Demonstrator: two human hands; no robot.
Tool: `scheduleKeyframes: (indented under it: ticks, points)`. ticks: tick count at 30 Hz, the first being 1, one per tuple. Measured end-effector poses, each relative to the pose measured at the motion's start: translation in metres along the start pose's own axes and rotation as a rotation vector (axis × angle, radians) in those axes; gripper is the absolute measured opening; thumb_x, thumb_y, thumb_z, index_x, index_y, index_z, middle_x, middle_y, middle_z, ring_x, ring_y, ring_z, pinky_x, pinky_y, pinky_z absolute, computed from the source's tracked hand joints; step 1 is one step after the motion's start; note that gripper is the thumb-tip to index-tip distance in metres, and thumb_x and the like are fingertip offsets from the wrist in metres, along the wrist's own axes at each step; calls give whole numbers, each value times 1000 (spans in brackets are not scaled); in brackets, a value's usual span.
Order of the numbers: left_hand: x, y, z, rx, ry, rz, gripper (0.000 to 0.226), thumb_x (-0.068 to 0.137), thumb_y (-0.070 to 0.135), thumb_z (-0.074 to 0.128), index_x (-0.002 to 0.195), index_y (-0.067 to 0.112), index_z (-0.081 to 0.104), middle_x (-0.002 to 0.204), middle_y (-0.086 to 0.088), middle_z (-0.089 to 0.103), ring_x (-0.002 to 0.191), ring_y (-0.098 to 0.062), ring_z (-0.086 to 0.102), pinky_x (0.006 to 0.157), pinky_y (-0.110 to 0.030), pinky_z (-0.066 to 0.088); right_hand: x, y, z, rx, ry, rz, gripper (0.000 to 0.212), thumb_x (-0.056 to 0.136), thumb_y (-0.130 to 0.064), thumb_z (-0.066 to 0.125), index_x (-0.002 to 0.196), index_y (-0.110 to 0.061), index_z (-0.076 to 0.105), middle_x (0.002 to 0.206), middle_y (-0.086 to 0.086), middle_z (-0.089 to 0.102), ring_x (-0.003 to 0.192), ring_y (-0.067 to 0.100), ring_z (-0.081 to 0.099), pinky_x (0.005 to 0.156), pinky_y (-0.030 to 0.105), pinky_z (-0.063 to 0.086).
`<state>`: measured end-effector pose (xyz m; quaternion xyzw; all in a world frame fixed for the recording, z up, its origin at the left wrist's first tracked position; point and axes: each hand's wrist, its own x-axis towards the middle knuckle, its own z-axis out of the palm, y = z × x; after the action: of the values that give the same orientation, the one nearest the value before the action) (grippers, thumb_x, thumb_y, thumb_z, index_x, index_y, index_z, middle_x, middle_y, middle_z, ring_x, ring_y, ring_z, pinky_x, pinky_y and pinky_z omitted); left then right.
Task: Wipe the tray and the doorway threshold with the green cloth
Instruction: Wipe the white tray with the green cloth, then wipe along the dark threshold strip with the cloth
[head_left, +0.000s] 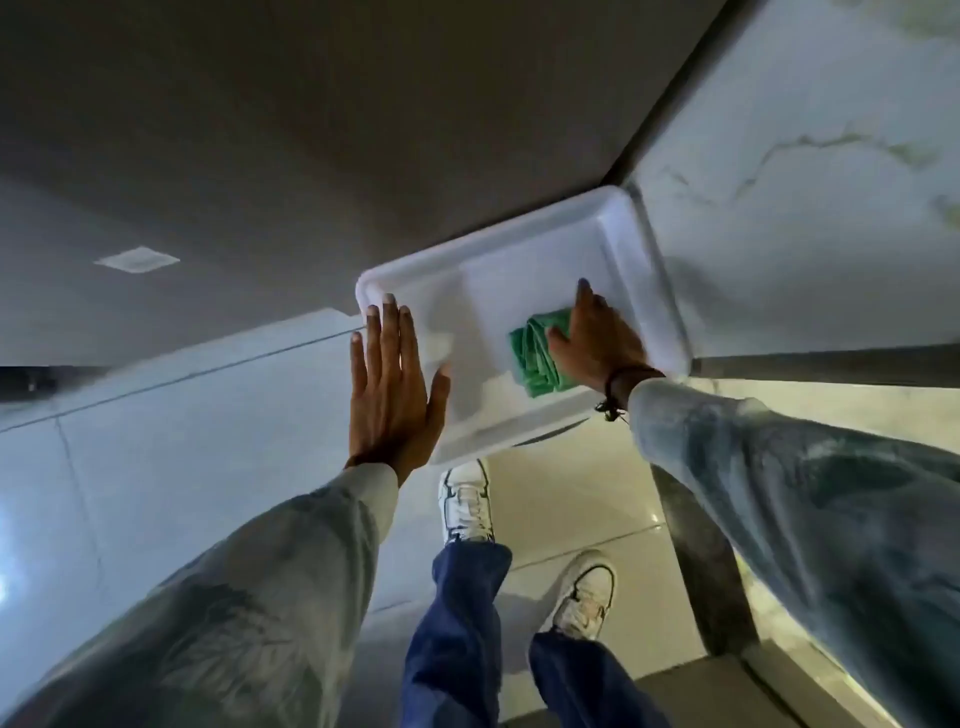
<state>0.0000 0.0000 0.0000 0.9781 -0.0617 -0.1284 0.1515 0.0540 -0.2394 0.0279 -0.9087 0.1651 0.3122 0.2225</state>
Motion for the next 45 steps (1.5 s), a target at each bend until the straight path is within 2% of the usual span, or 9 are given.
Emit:
scheduleKeyframes:
  ticks: [4, 11, 17, 20, 26, 30, 37, 42, 45]
  points:
    - [-2, -11, 61, -3, -24, -90, 79, 107, 48, 31, 167, 1, 6, 176, -21, 1, 163, -38, 0, 132, -43, -5, 42, 26, 43, 119, 3, 247, 67, 90, -21, 54, 148, 1, 29, 146, 24, 43, 134, 42, 44, 108, 49, 40]
    - [-6, -22, 111, 60, 35, -113, 76, 110, 44, 36, 166, -2, 10, 176, -22, 4, 163, -39, -1, 133, -47, -1, 73, 45, 68, 166, 102, 295, 60, 79, -16, 67, 132, 2, 45, 135, 22, 49, 124, 41, 49, 108, 45, 43]
    - [-8, -20, 107, 81, 2, -111, 77, 110, 44, 36, 166, -1, 8, 176, -21, 2, 163, -38, -3, 132, -46, -2, 66, 41, 53, 393, 43, 406, 35, 71, -21, 77, 101, -3, 75, 98, 11, 74, 97, 28, 70, 75, 26, 53]
    - [-11, -14, 90, 66, -53, -88, 78, 110, 46, 35, 166, 0, 7, 176, -21, 2, 163, -37, -1, 133, -47, 1, 44, 39, 40, 461, 6, 390, 34, 71, -25, 79, 100, -8, 78, 88, 6, 69, 85, 22, 64, 66, 21, 47]
    - [-24, 28, 29, 57, -131, 36, 77, 107, 46, 32, 166, -1, 11, 176, -22, 8, 162, -38, 5, 132, -49, 7, -25, 43, 6, 724, 3, 397, 37, 62, -27, 80, 98, -18, 75, 98, 4, 75, 96, 26, 71, 85, 36, 60]
    - [-47, 75, 0, 88, -148, 112, 78, 107, 47, 28, 166, -1, 12, 176, -22, 8, 163, -37, 4, 132, -49, 7, -85, 60, -21, 844, 146, 438, 7, 74, -24, 73, 72, -23, 66, 76, -5, 67, 81, 20, 65, 58, 20, 46]
    - [-102, 149, 32, 120, -186, 366, 76, 109, 48, 21, 166, 0, 7, 176, -19, -2, 163, -36, -3, 133, -46, -1, -179, 168, -9, 894, 248, 591, 28, 83, -20, 68, 107, -7, 72, 93, 10, 66, 88, 28, 61, 76, 33, 50]
    - [-121, 170, 138, 96, -237, 552, 77, 109, 53, 13, 166, 1, 12, 176, -20, 5, 163, -34, 3, 132, -47, 9, -168, 263, 47, 813, 263, 578, 32, 85, -23, 64, 114, -11, 68, 97, 8, 67, 91, 29, 62, 71, 26, 47]
    - [-111, 169, 226, 108, -228, 624, 76, 110, 53, 16, 165, 0, 20, 173, -23, 18, 160, -38, 16, 128, -51, 17, -120, 307, 97, 757, 265, 535, 33, 85, -25, 64, 115, -12, 69, 101, 11, 71, 89, 29, 63, 77, 32, 49]
